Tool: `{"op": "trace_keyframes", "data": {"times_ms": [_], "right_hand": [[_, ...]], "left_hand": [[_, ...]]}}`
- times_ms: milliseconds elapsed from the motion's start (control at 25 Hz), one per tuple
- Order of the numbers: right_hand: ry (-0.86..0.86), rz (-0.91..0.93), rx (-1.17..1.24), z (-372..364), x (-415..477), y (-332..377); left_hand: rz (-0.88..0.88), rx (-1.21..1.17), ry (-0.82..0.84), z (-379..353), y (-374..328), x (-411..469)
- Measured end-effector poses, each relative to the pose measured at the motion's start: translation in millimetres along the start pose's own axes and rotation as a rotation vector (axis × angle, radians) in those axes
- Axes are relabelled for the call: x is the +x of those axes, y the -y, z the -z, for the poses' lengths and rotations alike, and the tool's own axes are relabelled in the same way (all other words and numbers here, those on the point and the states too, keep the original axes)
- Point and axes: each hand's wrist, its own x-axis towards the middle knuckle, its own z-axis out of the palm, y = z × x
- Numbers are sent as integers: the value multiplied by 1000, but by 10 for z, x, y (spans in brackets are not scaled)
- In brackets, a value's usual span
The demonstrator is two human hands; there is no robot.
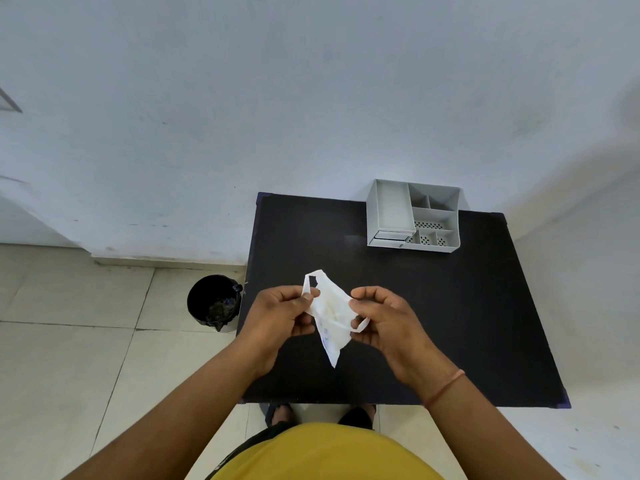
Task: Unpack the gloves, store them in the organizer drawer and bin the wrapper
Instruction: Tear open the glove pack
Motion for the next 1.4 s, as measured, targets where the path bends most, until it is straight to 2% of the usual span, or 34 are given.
{"op": "trace_keyframes", "data": {"times_ms": [80, 120, 160, 200, 240, 280, 360, 400, 480, 600, 720, 800, 920, 960, 1000, 1080, 1120, 1160, 1240, 1280, 1320, 1360, 1400], "right_hand": [[-160, 169, -606, -27, -62, 11], [-264, 334, -892, -53, -90, -7], [-354, 541, -1051, -90, -117, -6], [-382, 729, -1083, -129, -118, -5], [-340, 810, -1058, -175, -105, 6], [-254, 805, -1004, -221, -66, 27], [-46, 634, -932, -293, 67, 73], [65, 540, -954, -310, 139, 86], [217, 465, -1069, -323, 257, 52], [276, 405, -1139, -386, 327, -13], [244, 489, -1241, -509, 347, -124], [235, 454, -1348, -524, 351, -167], [409, 341, -1675, -433, 278, -249], [418, 252, -1809, -402, 220, -216], [411, 246, -1877, -382, 214, -197], [275, 252, -1848, -345, 138, -158], [184, 288, -1766, -312, 133, -141], [39, 312, -1600, -246, 132, -160], [-95, 207, -1247, -97, 75, -189], [-49, 148, -1104, -41, 57, -135], [23, 110, -947, -19, 21, -86], [51, 142, -789, -9, -17, 27], [40, 301, -750, 23, -23, 132]], "left_hand": [[-82, 103, -6, 26, -7, 20], [-119, 137, 1, 18, -16, 16], [-150, 168, 11, 3, -25, 16], [-180, 203, 23, -18, -28, 20], [-213, 245, 33, -42, -25, 27], [-244, 294, 45, -58, -22, 31], [-286, 381, 80, -70, -10, 28], [-296, 426, 97, -65, -5, 22], [-314, 513, 130, -27, 10, 12], [-340, 590, 152, 39, 40, -2], [-324, 598, 201, 22, 115, -68], [-322, 582, 259, -69, 178, -136], [-333, 608, 295, -200, 259, -176], [-338, 631, 329, -218, 266, -188], [-348, 645, 382, -214, 260, -202], [-374, 563, 529, -149, 201, -248], [-385, 464, 541, -96, 139, -258], [-388, 336, 449, -25, 61, -234], [-385, 132, 62, 190, -82, -56], [-371, 138, -90, 320, -156, 64], [-326, 175, -128, 449, -221, 181], [-260, 193, -51, 551, -260, 290], [-190, 163, 91, 611, -276, 377]]}}
